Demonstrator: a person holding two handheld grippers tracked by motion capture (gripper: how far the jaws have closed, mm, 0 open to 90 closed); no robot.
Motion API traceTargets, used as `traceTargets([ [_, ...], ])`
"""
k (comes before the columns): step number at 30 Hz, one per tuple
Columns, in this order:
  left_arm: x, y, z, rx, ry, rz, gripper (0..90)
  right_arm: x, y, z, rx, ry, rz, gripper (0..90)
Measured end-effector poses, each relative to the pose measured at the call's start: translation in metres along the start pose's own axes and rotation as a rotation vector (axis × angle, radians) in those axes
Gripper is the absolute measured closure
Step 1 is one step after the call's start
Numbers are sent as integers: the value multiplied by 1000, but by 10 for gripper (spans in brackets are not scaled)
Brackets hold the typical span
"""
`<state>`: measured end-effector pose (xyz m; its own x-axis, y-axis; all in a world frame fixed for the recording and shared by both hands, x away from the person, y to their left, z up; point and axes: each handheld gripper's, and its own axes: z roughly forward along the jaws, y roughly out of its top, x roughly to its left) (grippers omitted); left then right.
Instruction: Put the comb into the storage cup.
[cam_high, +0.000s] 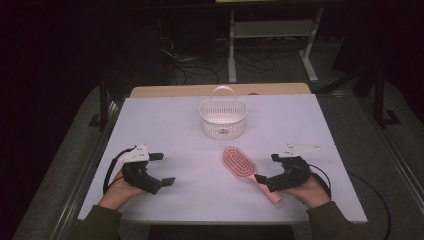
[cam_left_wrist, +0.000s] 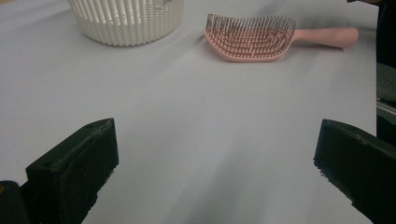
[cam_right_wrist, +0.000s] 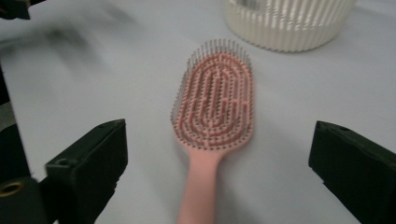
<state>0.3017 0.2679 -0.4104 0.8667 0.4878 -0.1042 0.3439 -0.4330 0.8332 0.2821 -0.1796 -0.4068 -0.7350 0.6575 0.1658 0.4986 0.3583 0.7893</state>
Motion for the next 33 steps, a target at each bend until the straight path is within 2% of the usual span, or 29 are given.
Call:
traceTargets([
  [3,0,1,0,-4,-6,-1,0,4,1,2,11,20,-14,139],
  [9,0,0,1,-1,-6,-1,0,7,-1,9,62,47,-6,281],
  [14,-1,0,1,11,-4,8,0,9,-3,12,97,73,-15,458],
  [18,-1,0,2,12,-4,10,0,10,-4,14,121,70,-27,649],
  [24,-1,0,2,15,-7,10,0,12,-6,17,157,84,-36,854],
  [26,-1,0,2,16,-7,11,0,12,-6,17,160,87,-35,884],
  [33,-1,-1,2,12,-6,6,0,13,-8,20,186,90,-33,888],
])
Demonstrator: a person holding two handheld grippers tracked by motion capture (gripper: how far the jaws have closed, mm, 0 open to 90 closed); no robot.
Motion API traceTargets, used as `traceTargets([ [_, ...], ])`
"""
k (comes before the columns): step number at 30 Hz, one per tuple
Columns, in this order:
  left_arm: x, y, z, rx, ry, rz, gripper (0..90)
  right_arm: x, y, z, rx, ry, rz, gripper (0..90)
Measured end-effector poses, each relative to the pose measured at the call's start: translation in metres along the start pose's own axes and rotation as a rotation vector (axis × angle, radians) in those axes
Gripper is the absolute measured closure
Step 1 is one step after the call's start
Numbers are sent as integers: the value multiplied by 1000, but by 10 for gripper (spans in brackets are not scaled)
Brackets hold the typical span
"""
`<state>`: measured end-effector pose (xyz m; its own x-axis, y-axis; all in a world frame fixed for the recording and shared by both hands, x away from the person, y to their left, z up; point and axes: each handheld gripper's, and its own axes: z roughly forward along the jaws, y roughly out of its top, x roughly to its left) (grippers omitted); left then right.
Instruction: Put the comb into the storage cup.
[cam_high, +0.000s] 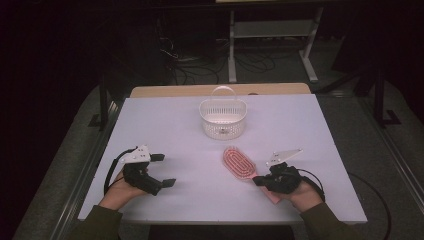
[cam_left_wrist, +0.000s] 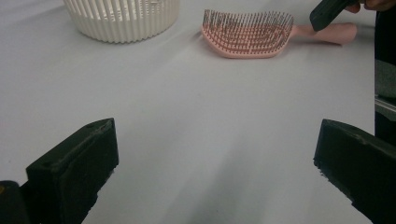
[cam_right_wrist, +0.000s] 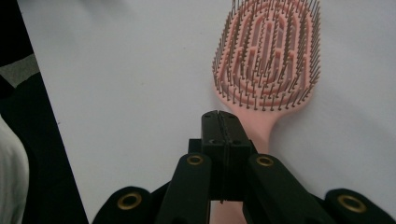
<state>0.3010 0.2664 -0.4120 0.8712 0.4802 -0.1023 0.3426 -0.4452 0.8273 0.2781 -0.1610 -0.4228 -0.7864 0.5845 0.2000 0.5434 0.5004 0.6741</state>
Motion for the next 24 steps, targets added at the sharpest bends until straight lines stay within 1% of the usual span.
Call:
traceTargets([
  [8,-1,0,1,2,-7,0,0,2,-2,5,28,5,-18,889],
  [15,0,0,1,0,-6,-1,0,1,-2,6,46,-2,-15,889],
  [24,0,0,1,2,-8,-2,0,-2,-2,4,30,-1,2,889],
])
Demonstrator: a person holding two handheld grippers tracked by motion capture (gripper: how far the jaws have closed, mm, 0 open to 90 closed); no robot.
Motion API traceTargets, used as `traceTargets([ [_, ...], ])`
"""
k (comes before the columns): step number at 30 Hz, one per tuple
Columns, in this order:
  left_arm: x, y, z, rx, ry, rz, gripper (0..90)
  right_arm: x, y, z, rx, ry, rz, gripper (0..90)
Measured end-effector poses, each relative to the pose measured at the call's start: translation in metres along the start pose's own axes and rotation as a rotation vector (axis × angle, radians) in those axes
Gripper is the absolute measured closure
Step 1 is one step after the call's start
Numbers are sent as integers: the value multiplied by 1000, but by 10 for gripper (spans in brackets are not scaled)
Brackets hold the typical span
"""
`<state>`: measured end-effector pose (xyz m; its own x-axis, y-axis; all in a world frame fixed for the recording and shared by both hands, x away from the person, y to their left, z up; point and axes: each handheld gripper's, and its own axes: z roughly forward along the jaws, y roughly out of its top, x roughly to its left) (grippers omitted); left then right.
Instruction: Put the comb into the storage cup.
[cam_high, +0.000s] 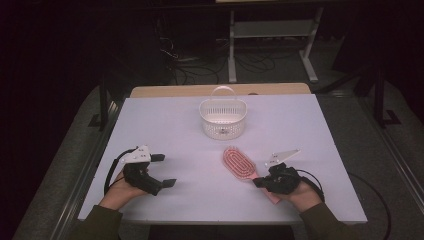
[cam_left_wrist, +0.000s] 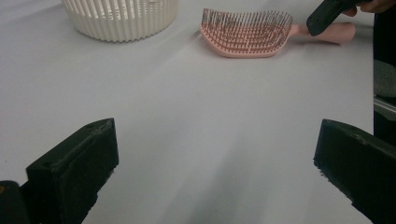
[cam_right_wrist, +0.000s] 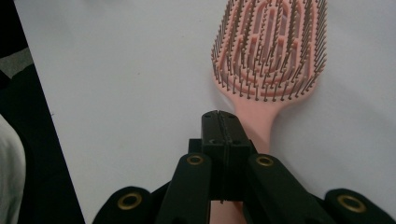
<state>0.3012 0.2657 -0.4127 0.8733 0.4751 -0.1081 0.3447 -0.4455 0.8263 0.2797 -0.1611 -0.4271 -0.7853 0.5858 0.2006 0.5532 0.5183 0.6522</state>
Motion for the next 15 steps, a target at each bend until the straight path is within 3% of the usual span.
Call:
traceTargets([
  [15,0,0,0,4,3,2,0,-1,-1,-2,8,-20,-2,890],
])
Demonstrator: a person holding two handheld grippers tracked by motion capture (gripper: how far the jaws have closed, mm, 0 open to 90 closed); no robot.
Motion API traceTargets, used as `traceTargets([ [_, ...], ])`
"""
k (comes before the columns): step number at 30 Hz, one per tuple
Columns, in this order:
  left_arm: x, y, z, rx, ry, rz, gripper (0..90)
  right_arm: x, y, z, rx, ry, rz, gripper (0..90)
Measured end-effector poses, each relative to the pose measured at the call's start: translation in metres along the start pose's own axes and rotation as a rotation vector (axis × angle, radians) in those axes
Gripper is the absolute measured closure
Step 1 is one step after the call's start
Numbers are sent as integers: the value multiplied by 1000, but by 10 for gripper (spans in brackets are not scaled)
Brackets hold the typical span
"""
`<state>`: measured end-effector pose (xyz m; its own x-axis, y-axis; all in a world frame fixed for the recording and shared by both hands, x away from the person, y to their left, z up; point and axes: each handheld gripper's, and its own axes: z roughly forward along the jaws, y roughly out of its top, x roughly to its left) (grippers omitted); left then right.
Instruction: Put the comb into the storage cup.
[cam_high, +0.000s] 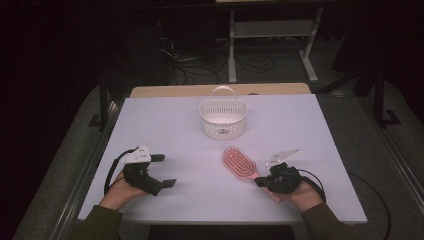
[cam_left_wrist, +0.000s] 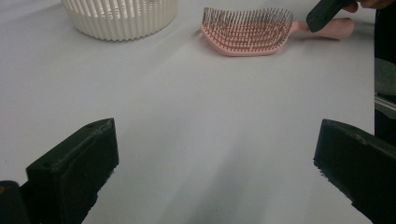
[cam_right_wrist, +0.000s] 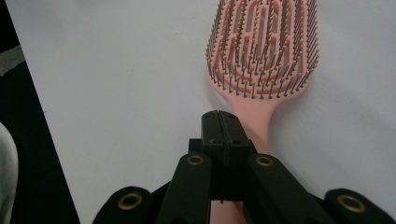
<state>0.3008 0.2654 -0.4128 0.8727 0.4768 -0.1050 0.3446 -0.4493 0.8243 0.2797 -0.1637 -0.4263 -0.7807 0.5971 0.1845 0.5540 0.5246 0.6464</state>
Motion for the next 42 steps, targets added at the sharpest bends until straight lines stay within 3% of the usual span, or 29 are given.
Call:
traceTargets([
  [23,0,0,0,2,-1,2,0,-15,-5,-8,-14,-62,26,890],
  [31,0,0,0,1,-2,2,0,-18,-6,-9,-20,-65,29,890],
  [34,0,0,0,0,-3,2,0,-18,-6,-13,-45,-48,32,886],
  [38,0,0,1,1,-3,3,0,-20,-6,-21,-80,-51,42,799],
  [42,0,0,1,0,-4,2,0,-24,-8,-30,-128,-77,59,628],
])
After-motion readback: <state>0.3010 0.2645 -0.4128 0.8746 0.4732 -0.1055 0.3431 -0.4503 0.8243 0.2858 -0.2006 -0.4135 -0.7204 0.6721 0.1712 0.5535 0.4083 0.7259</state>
